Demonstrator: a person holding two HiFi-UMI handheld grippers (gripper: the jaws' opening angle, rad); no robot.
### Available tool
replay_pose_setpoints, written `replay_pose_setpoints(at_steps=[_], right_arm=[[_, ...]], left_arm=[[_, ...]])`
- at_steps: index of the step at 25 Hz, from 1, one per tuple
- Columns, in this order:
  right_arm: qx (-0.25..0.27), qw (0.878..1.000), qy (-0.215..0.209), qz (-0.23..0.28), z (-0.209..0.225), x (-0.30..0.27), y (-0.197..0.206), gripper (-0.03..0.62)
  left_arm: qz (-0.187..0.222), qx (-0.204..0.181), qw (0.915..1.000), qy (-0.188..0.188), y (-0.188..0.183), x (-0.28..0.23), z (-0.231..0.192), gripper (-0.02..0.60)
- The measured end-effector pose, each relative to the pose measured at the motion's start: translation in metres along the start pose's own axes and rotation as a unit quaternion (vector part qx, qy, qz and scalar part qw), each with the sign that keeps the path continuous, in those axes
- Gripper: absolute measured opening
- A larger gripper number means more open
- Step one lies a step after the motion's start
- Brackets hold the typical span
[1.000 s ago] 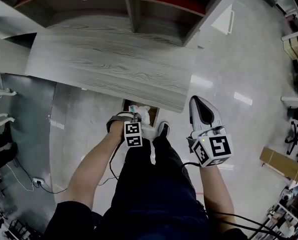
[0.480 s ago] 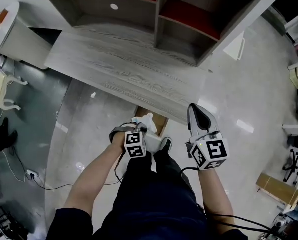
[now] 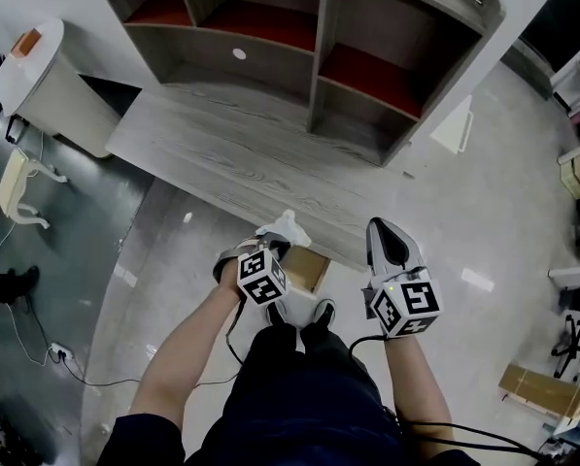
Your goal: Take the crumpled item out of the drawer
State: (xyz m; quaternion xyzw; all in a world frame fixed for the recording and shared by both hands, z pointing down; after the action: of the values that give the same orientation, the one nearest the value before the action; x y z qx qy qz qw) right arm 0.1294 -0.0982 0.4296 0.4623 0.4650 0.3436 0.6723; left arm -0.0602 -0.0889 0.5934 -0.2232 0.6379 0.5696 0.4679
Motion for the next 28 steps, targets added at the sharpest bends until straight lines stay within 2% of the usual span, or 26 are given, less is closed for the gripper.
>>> replay_pose_setpoints(at_steps=[4,8,14,17,23,28], right_arm=[[-0.014,1.000,0.013,0.006,0.006,-0.003,-0.008,0.006],[-0.020,0.999,0.025,0.018,0.012,-0.005,-0.019,0.006],[-0.018,0.998,0.046,0.027,0.026,-0.005,-0.032,0.006],[-0.018,0.998,0.060,0.027,0.033,-0.003,-0.033,0.006],[-0.019,0.995,0.091,0.021,0.050,0.009,-0.028,0.006],[-0.028,0.993,0.115,0.012,0.062,0.020,-0.018,0.006]], left_arm=[[0.022,0.044,0.9982,-0.034,-0.015,0.006,-0.037,0.005],[0.046,0.110,0.9918,-0.047,-0.029,0.000,-0.067,0.005],[0.037,0.175,0.9828,-0.046,-0.041,-0.028,-0.106,0.005],[0.023,0.201,0.9788,-0.033,-0.042,-0.046,-0.120,0.005],[-0.004,0.230,0.9731,-0.017,-0.044,-0.076,-0.143,0.005],[-0.012,0.230,0.9728,-0.022,-0.047,-0.098,-0.155,0.005]])
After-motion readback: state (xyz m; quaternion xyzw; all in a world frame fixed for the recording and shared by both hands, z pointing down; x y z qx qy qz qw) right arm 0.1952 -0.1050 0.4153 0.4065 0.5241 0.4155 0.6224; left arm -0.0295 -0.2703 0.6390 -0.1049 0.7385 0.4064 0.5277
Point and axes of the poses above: the fingertips, and each gripper's own axes: x backward along the fingers, z to its right, y out of its underside, the point moved 6 cm from there along x, backward along the fingers, and after that the axes turned 7 degrees about y, right-handed, at the moved point
